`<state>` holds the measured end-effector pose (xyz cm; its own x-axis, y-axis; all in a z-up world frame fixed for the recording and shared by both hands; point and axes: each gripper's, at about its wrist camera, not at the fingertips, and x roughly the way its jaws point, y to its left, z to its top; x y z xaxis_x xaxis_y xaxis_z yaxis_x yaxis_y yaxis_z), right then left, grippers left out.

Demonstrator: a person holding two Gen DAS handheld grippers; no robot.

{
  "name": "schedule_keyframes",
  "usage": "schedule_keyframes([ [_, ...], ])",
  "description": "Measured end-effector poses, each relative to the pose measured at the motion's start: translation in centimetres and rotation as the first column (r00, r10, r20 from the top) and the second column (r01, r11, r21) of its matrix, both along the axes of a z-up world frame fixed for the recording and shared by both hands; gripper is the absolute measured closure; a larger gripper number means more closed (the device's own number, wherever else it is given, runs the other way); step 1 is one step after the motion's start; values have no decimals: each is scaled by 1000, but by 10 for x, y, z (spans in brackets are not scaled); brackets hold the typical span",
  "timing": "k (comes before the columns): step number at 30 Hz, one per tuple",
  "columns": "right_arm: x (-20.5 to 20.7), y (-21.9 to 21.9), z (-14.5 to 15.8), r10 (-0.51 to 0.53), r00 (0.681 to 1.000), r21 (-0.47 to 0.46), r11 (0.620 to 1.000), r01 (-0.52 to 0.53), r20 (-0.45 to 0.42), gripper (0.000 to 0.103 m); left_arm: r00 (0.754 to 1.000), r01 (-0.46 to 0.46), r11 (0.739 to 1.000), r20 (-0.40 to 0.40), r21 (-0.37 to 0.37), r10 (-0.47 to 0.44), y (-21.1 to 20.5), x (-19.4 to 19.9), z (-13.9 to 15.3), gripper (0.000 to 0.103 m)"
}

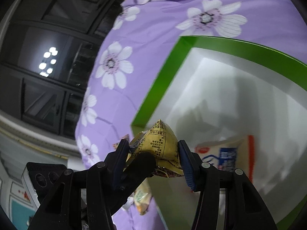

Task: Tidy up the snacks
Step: 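Carry the yellow packet with the right gripper over the white box, then release the yellow packet into the box by opening the right gripper, then move the right gripper to the orange panda-print packet and grasp it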

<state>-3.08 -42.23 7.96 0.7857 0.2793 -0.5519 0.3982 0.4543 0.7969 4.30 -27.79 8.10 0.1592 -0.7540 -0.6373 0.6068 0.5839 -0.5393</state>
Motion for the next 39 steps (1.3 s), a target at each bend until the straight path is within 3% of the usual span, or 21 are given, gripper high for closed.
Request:
schedule_keyframes([
  [16, -12, -10, -5, -93, 993, -3, 996, 93, -67, 49, 999, 14, 1000, -40, -17, -14, -8, -3, -5, 76],
  [18, -12, -10, -3, -104, 993, -10, 995, 103, -62, 49, 1000, 4, 1000, -16, -20, -4, -2, -7, 1, 73],
  [20, -13, -9, 4, -110, 992, -51, 993, 107, -55, 48, 1000, -2, 999, 3, -32, 2, 4, -10, 5, 62],
  [24, -21, -3, 23, -176, 984, -156, 973, 168, -38, 35, 999, -39, 995, 31, -96, 42, 30, -12, 20, 47],
  [27, -21, 2, 32, -180, 983, -218, 961, 169, -35, 33, 994, -89, 990, 51, -113, 96, 58, -14, 30, 38],
  [33, -10, 22, 41, -123, 992, -271, 956, 110, -30, 27, 963, -255, 961, 58, -110, 263, 135, -14, 36, 23],
  [39, 7, 55, 51, -18, 999, -346, 938, 6, -31, 26, 884, -455, 889, 90, -52, 458, 229, -23, 25, 15],
])
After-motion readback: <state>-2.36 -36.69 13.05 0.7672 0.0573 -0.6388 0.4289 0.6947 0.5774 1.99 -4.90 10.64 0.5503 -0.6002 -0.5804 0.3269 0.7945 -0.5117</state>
